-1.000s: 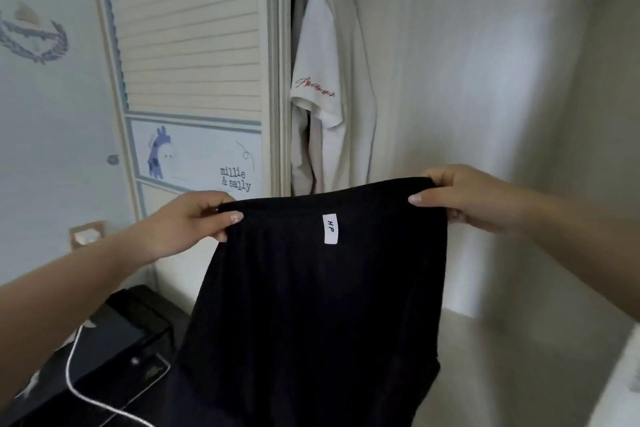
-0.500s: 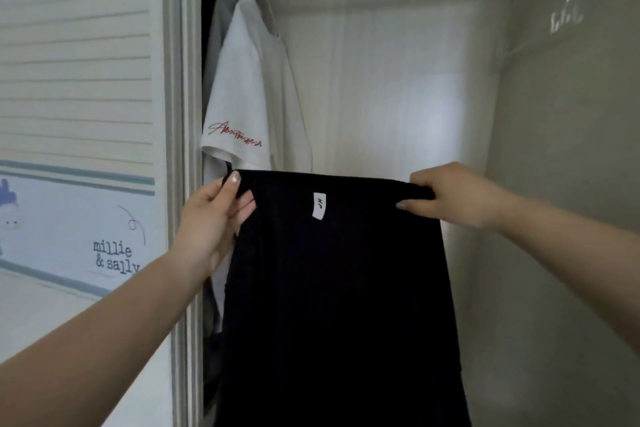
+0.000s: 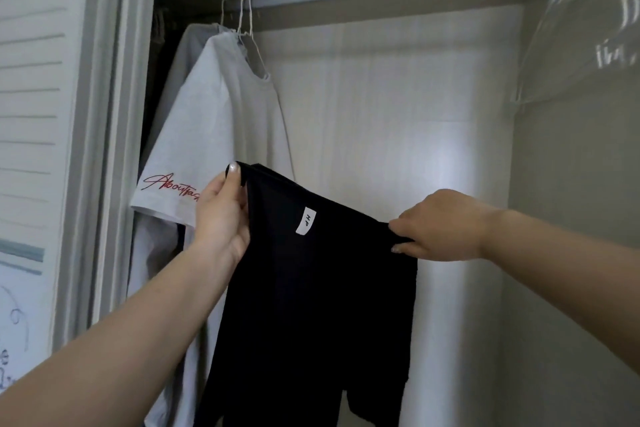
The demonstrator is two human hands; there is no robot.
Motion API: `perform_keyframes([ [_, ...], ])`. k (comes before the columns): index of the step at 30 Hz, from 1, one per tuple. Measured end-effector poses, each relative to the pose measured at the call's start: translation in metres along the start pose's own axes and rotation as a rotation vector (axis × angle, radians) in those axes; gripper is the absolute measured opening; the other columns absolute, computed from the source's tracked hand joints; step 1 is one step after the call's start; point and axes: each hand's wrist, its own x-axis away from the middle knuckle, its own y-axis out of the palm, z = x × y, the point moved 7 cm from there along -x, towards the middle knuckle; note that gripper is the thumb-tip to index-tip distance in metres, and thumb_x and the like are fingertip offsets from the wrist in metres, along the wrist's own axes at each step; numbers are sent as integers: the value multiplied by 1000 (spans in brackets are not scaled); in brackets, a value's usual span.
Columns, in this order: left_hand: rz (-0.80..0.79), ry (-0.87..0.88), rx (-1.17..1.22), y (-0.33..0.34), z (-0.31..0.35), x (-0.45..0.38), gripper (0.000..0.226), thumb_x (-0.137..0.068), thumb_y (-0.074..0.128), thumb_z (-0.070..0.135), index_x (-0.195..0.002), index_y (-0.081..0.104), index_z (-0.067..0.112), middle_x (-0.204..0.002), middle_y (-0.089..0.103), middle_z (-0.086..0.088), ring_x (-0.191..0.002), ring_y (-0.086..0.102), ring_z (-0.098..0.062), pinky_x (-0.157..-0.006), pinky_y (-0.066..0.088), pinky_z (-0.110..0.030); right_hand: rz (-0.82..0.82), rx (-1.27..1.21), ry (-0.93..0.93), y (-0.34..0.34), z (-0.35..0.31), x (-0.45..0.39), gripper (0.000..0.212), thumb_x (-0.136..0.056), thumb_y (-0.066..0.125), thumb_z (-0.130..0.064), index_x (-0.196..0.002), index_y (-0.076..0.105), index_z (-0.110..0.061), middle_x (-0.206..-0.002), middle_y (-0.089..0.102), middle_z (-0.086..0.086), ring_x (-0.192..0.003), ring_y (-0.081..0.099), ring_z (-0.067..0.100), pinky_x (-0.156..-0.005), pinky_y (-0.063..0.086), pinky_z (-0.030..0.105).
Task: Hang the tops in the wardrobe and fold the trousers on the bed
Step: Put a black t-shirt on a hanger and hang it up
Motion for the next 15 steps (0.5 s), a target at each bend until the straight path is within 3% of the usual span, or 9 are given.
perform_keyframes([
  [5, -76, 21, 77, 32, -21, -35, 24, -101, 46, 27, -87, 59, 12, -77, 58, -3, -66, 56, -10, -64, 52, -23, 22, 28, 45, 14, 24, 3, 30, -99, 25, -48, -100, 40, -22, -100, 61, -4, -82, 59, 26, -61, 27, 29],
  [8, -138, -1, 124, 63, -30, -59, 24, -101, 45, 29, -88, 59, 14, -72, 60, -2, -59, 57, -10, -57, 52, -22, 27, 10, 182, 9, 55, 8, 28, -98, 27, -48, -95, 39, -23, -93, 60, -4, -76, 57, 26, -60, 32, 30],
  [11, -197, -12, 199, 99, -32, -77, 23, -102, 44, 28, -101, 60, 12, -67, 66, 2, -56, 62, -7, -54, 53, -21, 1, -12, 329, 3, 86, 13, 27, -96, 29, -49, -92, 38, -24, -80, 54, -8, -66, 46, 21, -60, 41, 32],
  [15, -270, -18, 282, 143, -34, -97, 23, -101, 44, 28, -100, 61, 13, -52, 62, 5, -44, 57, -5, -45, 48, -17, 52, -31, 472, -13, 117, 14, 32, -99, 26, -45, -121, 40, -27, -109, 62, -6, -86, 59, 25, -63, 38, 31],
])
